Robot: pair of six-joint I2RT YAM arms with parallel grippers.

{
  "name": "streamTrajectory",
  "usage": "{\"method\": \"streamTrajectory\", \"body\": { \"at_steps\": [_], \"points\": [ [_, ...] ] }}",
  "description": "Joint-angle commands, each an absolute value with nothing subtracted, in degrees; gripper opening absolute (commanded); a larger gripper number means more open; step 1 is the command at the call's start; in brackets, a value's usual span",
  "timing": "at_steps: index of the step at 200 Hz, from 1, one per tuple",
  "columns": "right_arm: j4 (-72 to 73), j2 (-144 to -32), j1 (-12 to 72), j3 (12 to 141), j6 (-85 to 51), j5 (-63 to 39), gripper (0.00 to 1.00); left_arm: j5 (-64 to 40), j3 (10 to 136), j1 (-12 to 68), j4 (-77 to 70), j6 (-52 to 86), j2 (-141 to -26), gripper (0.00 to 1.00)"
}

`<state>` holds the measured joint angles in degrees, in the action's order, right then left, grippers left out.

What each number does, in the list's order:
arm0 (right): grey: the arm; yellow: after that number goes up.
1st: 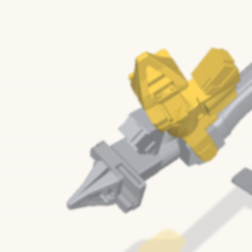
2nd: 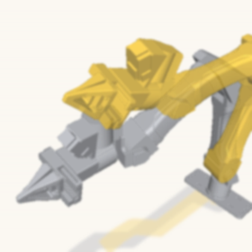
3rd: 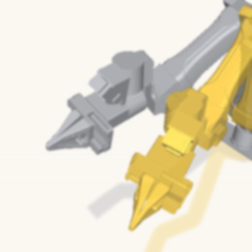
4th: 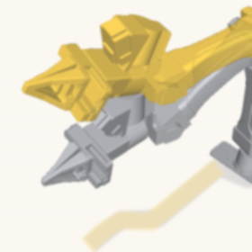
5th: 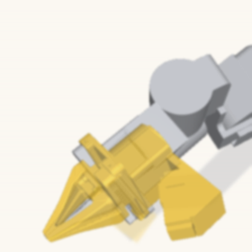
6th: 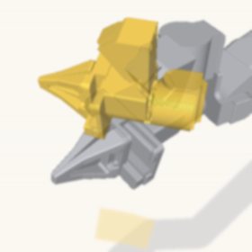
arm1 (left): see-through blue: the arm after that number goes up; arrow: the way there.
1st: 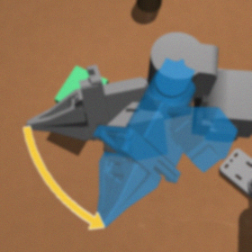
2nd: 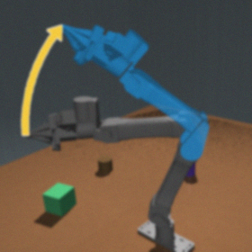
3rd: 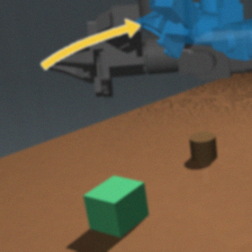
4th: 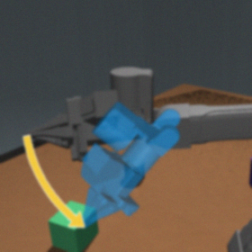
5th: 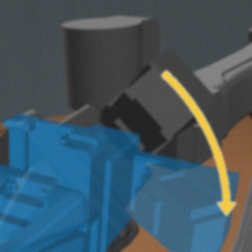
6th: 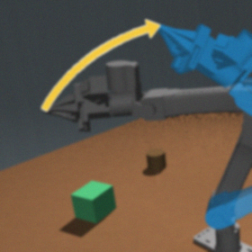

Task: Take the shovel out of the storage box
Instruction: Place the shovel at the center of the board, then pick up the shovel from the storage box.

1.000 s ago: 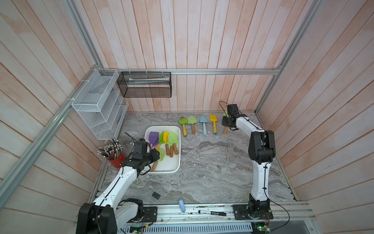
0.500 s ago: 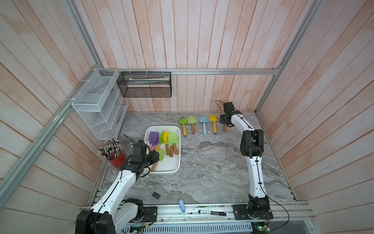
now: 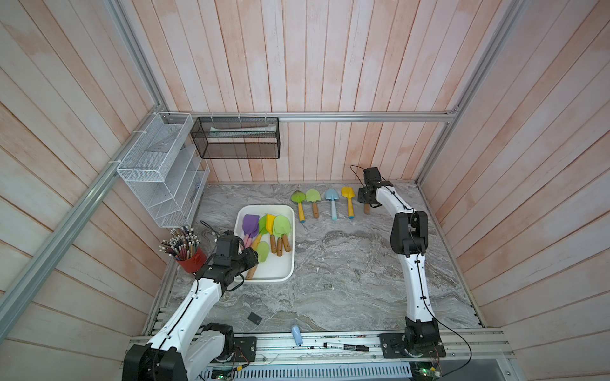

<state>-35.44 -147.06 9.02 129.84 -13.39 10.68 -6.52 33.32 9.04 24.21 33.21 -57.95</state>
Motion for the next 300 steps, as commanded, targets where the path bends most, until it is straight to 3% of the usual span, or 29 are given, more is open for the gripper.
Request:
{"method": "streamTrajectory", "body": {
  "at_steps": [1, 48, 154, 204, 270, 300],
  "points": [
    [-38.02, -144.81, 9.01, 130.71, -13.44, 10.61, 0.44, -4.83, 32.99, 9.23, 25.05, 32.7, -58.5, 0.54],
    [-33.02, -134.24, 9.05, 120.39, -15.22, 10.69, 0.51, -4.92, 32.83, 9.72, 24.46, 31.83, -63.53, 0.54],
    [-23.11, -112.64, 11.41, 99.58, -17.39, 7.15, 0.52, -6.8, 35.65, 14.54, 22.2, 27.61, -78.57, 0.54],
    [-21.01, -110.15, 11.73, 94.07, -17.58, 6.94, 0.52, -7.4, 40.18, 20.49, 22.85, 27.68, -82.3, 0.52],
    [-19.07, -108.72, 11.86, 90.57, -18.08, 6.32, 0.52, -6.62, 40.52, 21.09, 27.77, 26.97, -83.53, 0.51],
    [-18.29, -108.89, 11.87, 90.26, -18.52, 5.86, 0.52, -9.25, 40.22, 21.23, 26.86, 28.0, -84.95, 0.46]
  ]
}}
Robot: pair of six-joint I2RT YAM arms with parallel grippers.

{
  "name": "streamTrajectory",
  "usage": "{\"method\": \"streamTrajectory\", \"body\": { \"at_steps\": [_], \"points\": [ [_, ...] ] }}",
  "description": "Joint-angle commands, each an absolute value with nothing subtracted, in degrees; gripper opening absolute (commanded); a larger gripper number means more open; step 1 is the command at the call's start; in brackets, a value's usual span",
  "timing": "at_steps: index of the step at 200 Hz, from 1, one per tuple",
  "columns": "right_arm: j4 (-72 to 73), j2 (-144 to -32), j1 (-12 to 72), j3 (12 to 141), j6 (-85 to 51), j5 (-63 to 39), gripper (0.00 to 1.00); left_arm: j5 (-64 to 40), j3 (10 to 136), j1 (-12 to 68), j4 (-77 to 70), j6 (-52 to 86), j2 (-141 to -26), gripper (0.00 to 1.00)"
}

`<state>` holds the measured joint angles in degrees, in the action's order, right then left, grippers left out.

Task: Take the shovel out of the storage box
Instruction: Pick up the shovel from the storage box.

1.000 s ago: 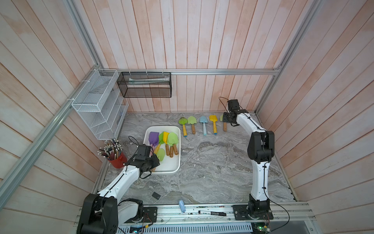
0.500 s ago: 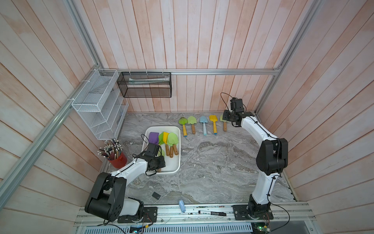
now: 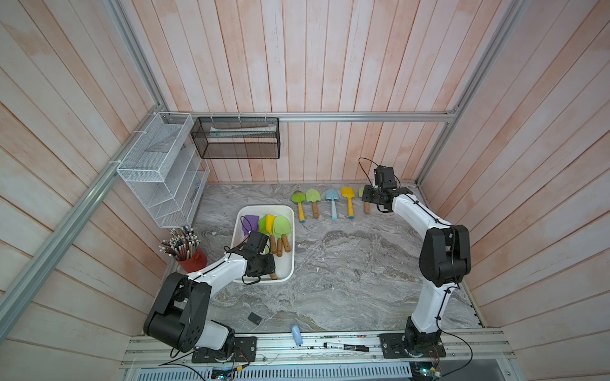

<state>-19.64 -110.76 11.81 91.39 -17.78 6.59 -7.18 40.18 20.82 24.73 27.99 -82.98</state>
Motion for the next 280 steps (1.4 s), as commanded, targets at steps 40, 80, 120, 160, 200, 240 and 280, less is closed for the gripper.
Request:
{"method": "streamTrajectory", "body": {
  "at_steps": [40, 80, 120, 160, 200, 240, 280],
  "points": [
    [-17.99, -108.55, 12.09, 89.72, -18.28, 6.11, 0.52, -12.63, 39.39, 21.23, 24.88, 29.36, -85.82, 0.36],
    [-17.86, -107.69, 12.1, 88.87, -17.93, 6.16, 0.52, -12.28, 39.9, 21.2, 25.5, 30.8, -83.48, 0.29],
    [-17.1, -106.46, 12.07, 87.45, -17.97, 6.33, 0.52, -10.02, 40.89, 20.83, 27.88, 31.47, -79.33, 0.13],
    [-17.13, -105.53, 12.05, 86.93, -18.17, 6.54, 0.51, -8.45, 42.84, 20.74, 31.07, 30.86, -75.94, 0.11],
    [-16.92, -104.55, 12.44, 86.27, -18.78, 6.43, 0.52, -12.63, 44.86, 20.07, 32.68, 29.87, -72.55, 0.1],
    [-15.69, -102.04, 14.1, 84.45, -19.81, 3.98, 0.52, -19.12, 45.12, 16.76, 29.53, 30.15, -69.19, 0.1],
    [-12.69, -98.81, 17.7, 81.66, -22.91, -5.27, 0.52, -28.1, 44.15, 10.6, 22.77, 31.14, -67.62, 0.1]
  ]
}}
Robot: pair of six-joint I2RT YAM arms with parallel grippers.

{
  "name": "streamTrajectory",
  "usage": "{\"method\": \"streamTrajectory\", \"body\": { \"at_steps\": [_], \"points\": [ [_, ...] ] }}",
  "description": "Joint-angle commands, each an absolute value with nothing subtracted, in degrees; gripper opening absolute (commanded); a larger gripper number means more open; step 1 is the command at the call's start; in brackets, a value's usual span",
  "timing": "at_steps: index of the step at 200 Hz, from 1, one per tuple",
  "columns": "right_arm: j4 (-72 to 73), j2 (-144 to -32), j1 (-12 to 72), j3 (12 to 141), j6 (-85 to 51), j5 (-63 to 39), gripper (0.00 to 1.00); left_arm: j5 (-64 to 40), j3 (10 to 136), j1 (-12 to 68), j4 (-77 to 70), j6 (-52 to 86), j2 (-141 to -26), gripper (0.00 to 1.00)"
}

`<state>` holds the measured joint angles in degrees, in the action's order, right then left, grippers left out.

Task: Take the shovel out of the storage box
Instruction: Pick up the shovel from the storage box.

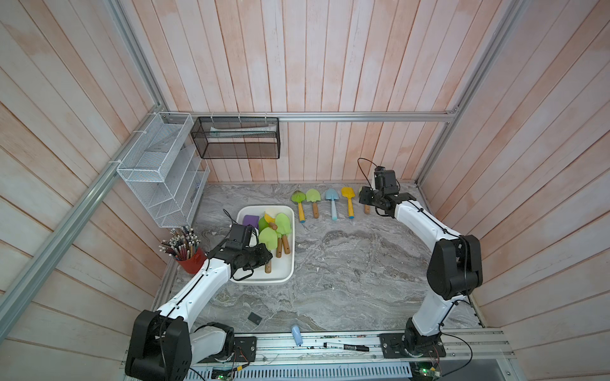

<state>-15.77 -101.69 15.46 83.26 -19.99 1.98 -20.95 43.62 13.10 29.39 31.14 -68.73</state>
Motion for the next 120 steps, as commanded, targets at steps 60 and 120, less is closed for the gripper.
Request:
{"method": "streamTrajectory", "body": {
  "at_steps": [60, 120],
  "points": [
    [-3.64, -95.8, 24.61, 74.97, -30.84, -21.08, 0.52, -41.35, 41.83, 3.35, 13.04, 35.62, -67.93, 0.1],
    [29.15, -95.2, 30.91, 63.13, -49.39, -46.05, 0.54, -54.16, 33.36, -1.31, -16.64, 52.85, -67.66, 0.1]
  ]
}}
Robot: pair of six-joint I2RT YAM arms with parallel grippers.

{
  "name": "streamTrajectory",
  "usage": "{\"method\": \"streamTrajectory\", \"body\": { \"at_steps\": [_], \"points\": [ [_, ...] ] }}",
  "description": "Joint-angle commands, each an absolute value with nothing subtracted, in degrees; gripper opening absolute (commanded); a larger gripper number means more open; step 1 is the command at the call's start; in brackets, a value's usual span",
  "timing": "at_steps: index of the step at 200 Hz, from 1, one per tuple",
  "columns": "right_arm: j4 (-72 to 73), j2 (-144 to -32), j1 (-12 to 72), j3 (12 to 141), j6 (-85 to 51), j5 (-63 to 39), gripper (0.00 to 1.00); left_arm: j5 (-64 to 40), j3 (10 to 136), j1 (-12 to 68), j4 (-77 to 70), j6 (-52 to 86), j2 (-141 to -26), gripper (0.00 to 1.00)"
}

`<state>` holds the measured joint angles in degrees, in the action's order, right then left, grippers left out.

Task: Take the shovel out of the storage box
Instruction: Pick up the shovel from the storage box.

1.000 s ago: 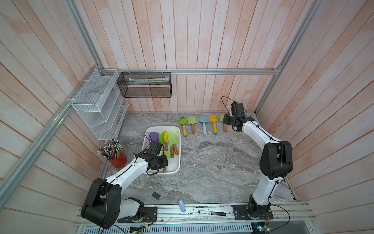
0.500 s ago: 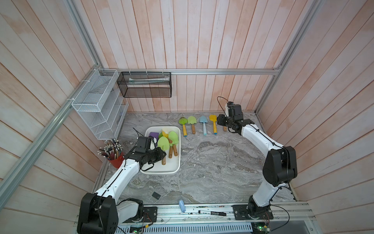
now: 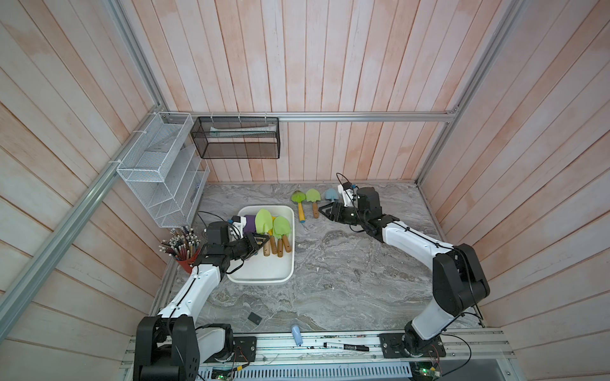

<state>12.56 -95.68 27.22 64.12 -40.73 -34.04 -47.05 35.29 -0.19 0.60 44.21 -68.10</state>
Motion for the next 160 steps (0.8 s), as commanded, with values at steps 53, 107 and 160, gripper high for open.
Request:
{"method": "streamTrajectory", "body": {
  "at_steps": [53, 107, 160],
  "points": [
    [45.87, -100.59, 36.98, 60.41, -60.29, -51.14, 0.56, -56.84, 31.14, -2.04, -36.13, 65.23, -69.68, 0.1],
    [62.78, -106.61, 40.82, 62.1, -70.62, -55.68, 0.57, -57.34, 30.97, -2.02, -44.65, 71.13, -70.03, 0.1],
    [73.25, -112.86, 43.21, 66.31, -78.36, -58.21, 0.57, -57.74, 30.39, -2.09, -48.17, 74.16, -70.84, 0.1]
  ]
}}
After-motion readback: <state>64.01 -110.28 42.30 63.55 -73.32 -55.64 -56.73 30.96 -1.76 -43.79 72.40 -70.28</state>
